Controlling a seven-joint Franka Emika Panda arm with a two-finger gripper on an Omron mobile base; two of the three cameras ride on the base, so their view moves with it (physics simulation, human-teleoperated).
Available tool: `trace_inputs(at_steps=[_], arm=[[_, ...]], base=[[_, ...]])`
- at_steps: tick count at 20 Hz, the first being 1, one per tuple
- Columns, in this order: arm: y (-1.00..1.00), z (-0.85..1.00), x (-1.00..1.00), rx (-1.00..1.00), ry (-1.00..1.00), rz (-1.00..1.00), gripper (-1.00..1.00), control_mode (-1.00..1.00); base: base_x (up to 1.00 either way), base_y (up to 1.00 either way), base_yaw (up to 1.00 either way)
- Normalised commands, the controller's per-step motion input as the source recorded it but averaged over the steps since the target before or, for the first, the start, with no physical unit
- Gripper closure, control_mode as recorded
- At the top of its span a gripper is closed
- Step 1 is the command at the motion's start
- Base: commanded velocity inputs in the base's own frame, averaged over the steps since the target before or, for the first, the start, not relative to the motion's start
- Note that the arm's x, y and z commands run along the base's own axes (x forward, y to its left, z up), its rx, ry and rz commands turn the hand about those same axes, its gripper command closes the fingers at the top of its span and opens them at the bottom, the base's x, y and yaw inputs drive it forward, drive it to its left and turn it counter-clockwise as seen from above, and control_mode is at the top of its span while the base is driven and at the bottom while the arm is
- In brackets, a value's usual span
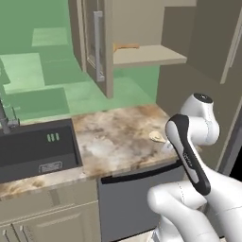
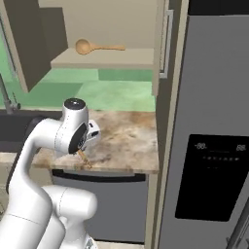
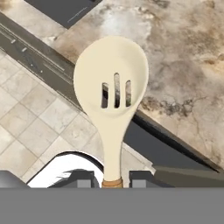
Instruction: Organize the utensils by type. Pick up the wooden spoons from the counter and place them in the open cabinet. Then pick up the metallic utensils from the counter and place them in the open drawer.
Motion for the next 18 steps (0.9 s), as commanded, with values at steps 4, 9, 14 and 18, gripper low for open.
trace_inputs(at_steps=[4,9,14,18], arm=[[0.0,0.0,0.0,0.0,0.0,0.0,1.0,1.0],[0.0,0.0,0.0,0.0,0.0,0.0,1.0,1.0],[0.0,0.0,0.0,0.0,0.0,0.0,1.0,1.0],[0.0,0.0,0.0,0.0,0.0,0.0,1.0,1.0]], base=[[0.54,-0.19,0.02],[0.54,-0.2,0.06],[0.49,-0.11,0.0],[0.53,-0.05,0.01]])
